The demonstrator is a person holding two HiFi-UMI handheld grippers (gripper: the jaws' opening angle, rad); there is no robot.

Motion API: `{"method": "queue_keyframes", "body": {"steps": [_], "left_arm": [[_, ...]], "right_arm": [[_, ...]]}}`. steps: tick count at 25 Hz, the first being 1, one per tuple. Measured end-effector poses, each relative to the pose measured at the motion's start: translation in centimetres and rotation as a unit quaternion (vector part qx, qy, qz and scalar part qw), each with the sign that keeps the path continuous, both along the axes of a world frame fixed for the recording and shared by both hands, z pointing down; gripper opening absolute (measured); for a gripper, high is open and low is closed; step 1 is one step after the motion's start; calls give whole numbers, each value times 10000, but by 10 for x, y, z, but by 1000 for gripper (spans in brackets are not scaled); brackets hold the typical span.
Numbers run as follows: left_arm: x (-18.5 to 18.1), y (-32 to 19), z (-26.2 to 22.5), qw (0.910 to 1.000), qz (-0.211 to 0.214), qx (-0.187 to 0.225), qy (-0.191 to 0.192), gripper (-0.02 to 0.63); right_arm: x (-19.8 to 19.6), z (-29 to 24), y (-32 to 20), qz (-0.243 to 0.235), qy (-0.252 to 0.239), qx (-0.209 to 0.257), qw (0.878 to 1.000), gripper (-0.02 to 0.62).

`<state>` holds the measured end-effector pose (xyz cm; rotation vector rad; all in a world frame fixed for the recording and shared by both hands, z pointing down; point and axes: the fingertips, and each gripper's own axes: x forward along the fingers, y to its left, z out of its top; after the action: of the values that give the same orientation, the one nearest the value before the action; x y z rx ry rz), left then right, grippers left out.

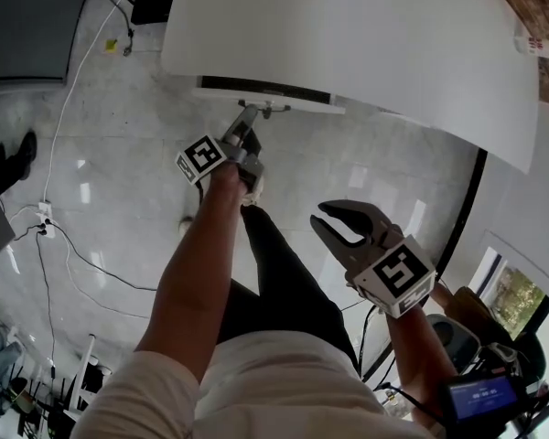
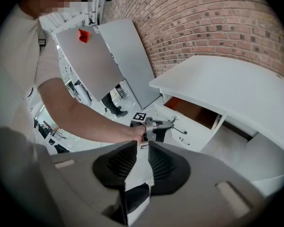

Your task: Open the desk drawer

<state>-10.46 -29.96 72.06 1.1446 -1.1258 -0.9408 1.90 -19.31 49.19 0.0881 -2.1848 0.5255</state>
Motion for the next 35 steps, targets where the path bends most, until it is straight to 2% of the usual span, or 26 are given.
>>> {"method": "queue_keyframes", "body": {"steps": [5, 11, 19, 27, 35], "left_arm": [[8, 36, 5, 9999, 38, -82, 76, 35], [10, 70, 3, 9999, 104, -74, 24, 38], [15, 66, 3, 9995, 267, -85, -144, 86], [27, 86, 1, 9974, 615, -251, -272, 89], [-3, 125, -41, 9967, 723, -169, -322, 87]], "right_arm": [[0, 0, 27, -23, -17, 4, 10000, 72], [5, -6, 68, 163, -33, 102, 9998, 72], [17, -7, 68, 356, -82, 163, 9992, 72], [19, -14, 62, 456, -214, 250, 9984, 72], [-4, -30, 74, 420, -384, 356, 9977, 72]]}}
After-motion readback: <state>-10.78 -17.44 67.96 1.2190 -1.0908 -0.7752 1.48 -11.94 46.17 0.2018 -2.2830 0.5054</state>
